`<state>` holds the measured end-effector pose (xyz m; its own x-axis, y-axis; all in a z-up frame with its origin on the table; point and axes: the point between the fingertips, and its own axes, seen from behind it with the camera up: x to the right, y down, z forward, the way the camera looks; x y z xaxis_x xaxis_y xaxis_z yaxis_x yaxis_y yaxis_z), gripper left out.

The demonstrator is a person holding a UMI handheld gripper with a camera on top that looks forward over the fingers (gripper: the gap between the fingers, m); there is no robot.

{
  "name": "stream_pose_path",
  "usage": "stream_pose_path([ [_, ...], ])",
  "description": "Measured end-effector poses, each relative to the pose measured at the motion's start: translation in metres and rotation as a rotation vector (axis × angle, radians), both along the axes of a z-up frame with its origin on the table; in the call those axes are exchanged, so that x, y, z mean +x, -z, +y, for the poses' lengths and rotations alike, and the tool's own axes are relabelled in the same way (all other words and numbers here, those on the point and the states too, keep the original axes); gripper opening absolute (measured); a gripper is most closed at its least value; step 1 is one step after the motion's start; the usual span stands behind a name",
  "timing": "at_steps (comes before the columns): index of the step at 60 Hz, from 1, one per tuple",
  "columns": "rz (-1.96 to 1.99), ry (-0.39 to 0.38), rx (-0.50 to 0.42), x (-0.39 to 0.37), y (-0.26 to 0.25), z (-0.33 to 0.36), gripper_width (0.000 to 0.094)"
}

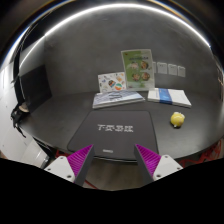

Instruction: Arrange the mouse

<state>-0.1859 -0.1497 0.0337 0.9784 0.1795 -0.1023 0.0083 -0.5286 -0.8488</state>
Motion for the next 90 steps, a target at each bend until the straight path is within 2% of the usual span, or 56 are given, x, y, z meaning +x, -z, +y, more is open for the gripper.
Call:
stream_pose_path([
  [10, -0.046, 0.101, -0.009, 0.063, 0.000, 0.010, 0.0833],
  [20, -0.102, 0.175, 0.011, 0.164, 0.006, 0.049, 0.0838],
  [27, -0.083, 0.173, -0.012, 0.216, 0.022, 0.082, 0.0829],
  [37, -0.078, 0.104, -0.049, 0.251, 0.045, 0.128, 0.0847],
  [44, -0.073, 0.040, -0.049, 0.246, 0.045, 0.157, 0.0827],
  [54, -0.101, 0.065, -0.075, 0.247, 0.046, 0.200, 0.0792],
  [55, -0.100, 0.066, -0.073, 0.247, 0.047, 0.202, 0.0814],
  [58, -0.106, 0.089, -0.068, 0.247, 0.046, 0.208, 0.0705],
  [59, -0.102, 0.095, -0.064, 0.246, 0.046, 0.209, 0.0623],
  [66, -0.086, 0.124, -0.062, 0.247, 0.047, 0.208, 0.0541],
  [70, -0.039, 0.171, -0.071, 0.250, 0.045, 0.209, 0.0448],
  [76, -0.040, 0.250, -0.071, 0.260, 0.041, 0.204, 0.0411],
  [82, -0.062, 0.291, 0.001, 0.236, -0.001, 0.190, 0.0412],
  [90, -0.077, 0.244, 0.122, 0.134, -0.069, 0.164, 0.0408],
])
